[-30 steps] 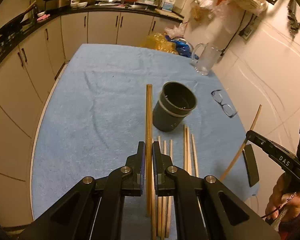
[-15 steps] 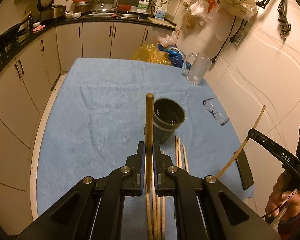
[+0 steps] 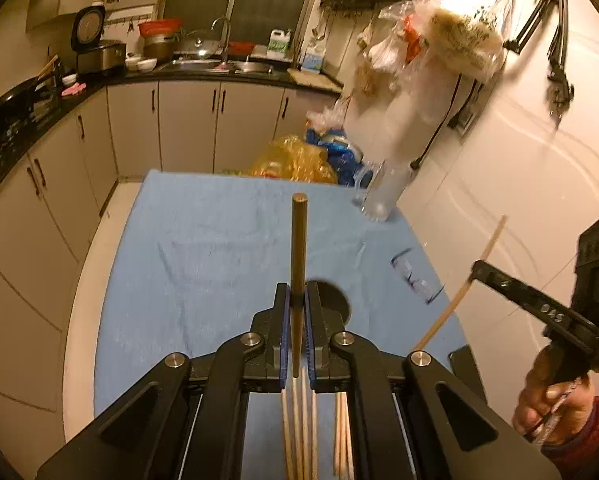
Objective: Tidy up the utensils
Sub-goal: 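Lift the left tool's chopstick over the grey cup while the right tool carries its own, then open the left tool over the cup while the right tool drops its chopstick in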
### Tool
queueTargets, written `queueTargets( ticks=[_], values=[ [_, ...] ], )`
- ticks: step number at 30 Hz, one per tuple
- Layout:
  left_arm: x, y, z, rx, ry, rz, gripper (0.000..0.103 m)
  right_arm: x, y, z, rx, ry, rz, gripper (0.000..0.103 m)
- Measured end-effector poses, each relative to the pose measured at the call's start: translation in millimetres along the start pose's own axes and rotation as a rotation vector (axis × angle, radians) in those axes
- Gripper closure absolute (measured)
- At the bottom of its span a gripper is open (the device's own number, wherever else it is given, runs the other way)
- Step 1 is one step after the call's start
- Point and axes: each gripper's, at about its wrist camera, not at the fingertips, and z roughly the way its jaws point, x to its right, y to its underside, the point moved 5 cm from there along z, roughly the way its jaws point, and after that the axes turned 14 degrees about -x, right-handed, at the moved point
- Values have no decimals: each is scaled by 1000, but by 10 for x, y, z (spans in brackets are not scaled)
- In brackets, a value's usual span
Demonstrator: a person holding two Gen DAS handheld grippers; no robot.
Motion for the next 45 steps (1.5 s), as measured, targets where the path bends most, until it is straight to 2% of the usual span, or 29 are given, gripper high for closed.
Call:
queueTargets(
  ticks=[8, 16, 26, 32, 36, 37, 39, 41, 45],
  values=[
    [156, -505, -40, 48, 18, 12, 97, -31, -517, 165, 34, -13, 31, 96],
    [186, -673, 453, -21, 29, -4, 97, 33, -826, 545, 21, 9, 67, 96],
    [35, -490, 1089, -148, 10, -45, 97, 133, -670, 1217, -119, 34, 68, 96],
    [-43, -422, 1287, -182, -6, -56, 97, 183, -537, 1508, -197, 35, 74, 95],
    [-73, -442, 1302, -171, -14, -56, 97, 212, -524, 1572, -227, 25, 82, 94],
    [-73, -447, 1301, -169, -10, -57, 97, 207, -532, 1558, -224, 30, 75, 93],
    [-88, -459, 1284, -166, -7, -62, 97, 194, -553, 1499, -212, 47, 55, 79],
    [-92, -457, 1246, -157, -5, -62, 97, 171, -572, 1391, -190, 46, 42, 71],
    [-74, -456, 1101, -122, -4, -58, 97, 126, -569, 1110, -151, 47, 17, 68]
  ],
)
